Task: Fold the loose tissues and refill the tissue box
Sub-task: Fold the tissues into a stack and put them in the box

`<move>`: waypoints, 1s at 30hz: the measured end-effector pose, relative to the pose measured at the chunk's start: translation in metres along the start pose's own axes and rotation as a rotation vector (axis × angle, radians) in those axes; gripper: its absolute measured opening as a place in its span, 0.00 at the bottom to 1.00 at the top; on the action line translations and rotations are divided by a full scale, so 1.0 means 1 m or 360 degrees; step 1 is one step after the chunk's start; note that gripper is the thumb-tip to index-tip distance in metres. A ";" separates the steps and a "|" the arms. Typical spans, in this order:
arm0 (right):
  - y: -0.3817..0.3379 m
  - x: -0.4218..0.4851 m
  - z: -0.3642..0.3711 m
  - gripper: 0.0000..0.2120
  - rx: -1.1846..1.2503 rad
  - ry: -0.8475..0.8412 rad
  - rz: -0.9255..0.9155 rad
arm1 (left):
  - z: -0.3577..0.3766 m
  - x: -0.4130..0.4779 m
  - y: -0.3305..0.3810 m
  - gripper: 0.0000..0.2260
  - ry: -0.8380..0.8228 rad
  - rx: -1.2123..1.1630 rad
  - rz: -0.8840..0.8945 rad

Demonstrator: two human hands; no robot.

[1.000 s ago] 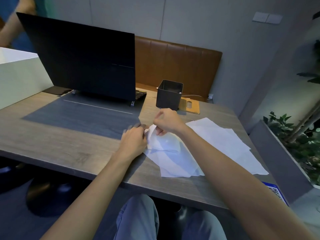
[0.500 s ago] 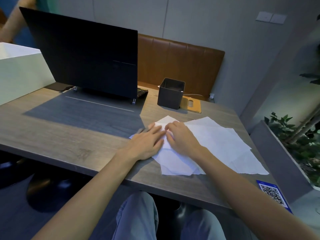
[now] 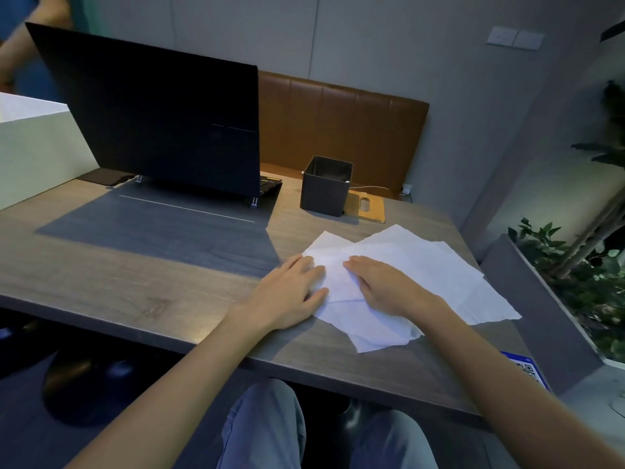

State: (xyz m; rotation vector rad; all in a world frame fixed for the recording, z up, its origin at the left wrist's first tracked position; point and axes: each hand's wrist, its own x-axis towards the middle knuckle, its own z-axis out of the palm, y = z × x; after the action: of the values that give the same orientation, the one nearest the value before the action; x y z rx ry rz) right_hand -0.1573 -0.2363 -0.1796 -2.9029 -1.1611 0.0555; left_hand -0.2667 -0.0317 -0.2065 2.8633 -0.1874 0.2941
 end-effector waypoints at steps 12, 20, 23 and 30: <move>-0.003 -0.009 0.018 0.31 0.0167 -0.0147 0.0066 | 0.016 0.036 0.012 0.28 -0.0434 0.0115 -0.0153; -0.006 -0.014 0.008 0.30 0.0349 -0.0082 0.0059 | -0.001 0.031 0.015 0.28 -0.0370 0.0158 -0.0198; -0.022 -0.007 0.013 0.27 0.0337 -0.0052 -0.0067 | 0.006 0.040 0.023 0.26 -0.0313 0.0207 -0.0121; -0.016 -0.009 0.017 0.27 0.0402 -0.0094 -0.0027 | 0.004 0.033 0.006 0.29 -0.0538 0.0156 -0.0216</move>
State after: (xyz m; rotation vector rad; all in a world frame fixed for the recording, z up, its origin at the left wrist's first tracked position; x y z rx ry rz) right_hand -0.1755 -0.2309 -0.1956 -2.6865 -1.0968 0.2685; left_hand -0.2347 -0.0416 -0.2013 2.9853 -0.0408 -0.2144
